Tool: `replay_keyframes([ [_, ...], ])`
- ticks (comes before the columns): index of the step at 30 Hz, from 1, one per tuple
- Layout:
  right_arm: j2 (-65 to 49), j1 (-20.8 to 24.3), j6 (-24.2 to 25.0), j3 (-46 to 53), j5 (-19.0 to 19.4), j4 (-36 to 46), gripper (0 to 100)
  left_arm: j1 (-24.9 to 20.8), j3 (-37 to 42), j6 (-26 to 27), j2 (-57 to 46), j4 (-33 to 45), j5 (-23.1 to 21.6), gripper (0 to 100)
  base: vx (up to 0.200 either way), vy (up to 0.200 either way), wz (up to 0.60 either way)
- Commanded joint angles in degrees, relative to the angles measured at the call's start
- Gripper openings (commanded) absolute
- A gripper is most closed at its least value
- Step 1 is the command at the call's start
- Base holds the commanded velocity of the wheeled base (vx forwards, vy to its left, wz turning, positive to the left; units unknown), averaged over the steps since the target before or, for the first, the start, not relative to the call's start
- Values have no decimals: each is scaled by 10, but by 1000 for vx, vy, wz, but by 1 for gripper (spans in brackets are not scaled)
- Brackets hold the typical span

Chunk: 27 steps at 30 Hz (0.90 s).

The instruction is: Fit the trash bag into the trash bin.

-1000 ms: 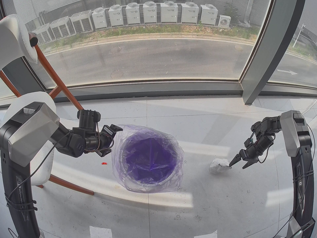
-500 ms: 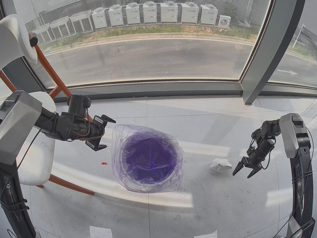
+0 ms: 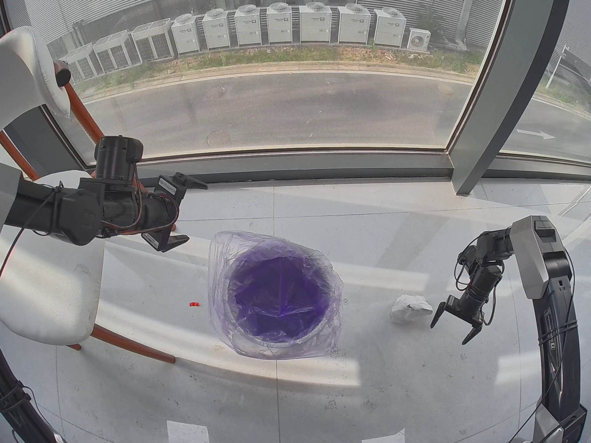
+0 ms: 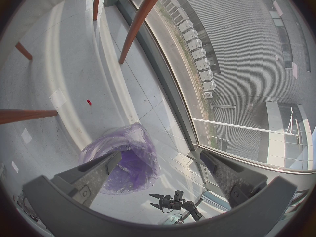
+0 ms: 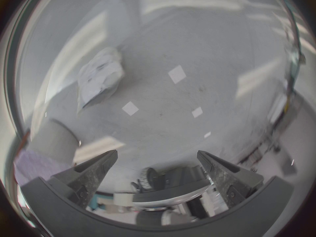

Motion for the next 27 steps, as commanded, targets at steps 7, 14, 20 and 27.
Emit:
replay_keyframes([
  [7,-127,10,562,0,51,209,100,-27,68,6,-91,-3,1,100,0,0,0],
  [14,-191,-38,220,0,263,371,100,-27,63,6,-98,-4,1,100,0,0,0],
  [20,-273,-88,-26,0,269,371,100,-28,64,3,-98,-5,1,100,0,0,0],
  [27,-674,-17,-106,711,227,-269,100,-37,64,7,-98,-5,3,100,0,0,0],
])
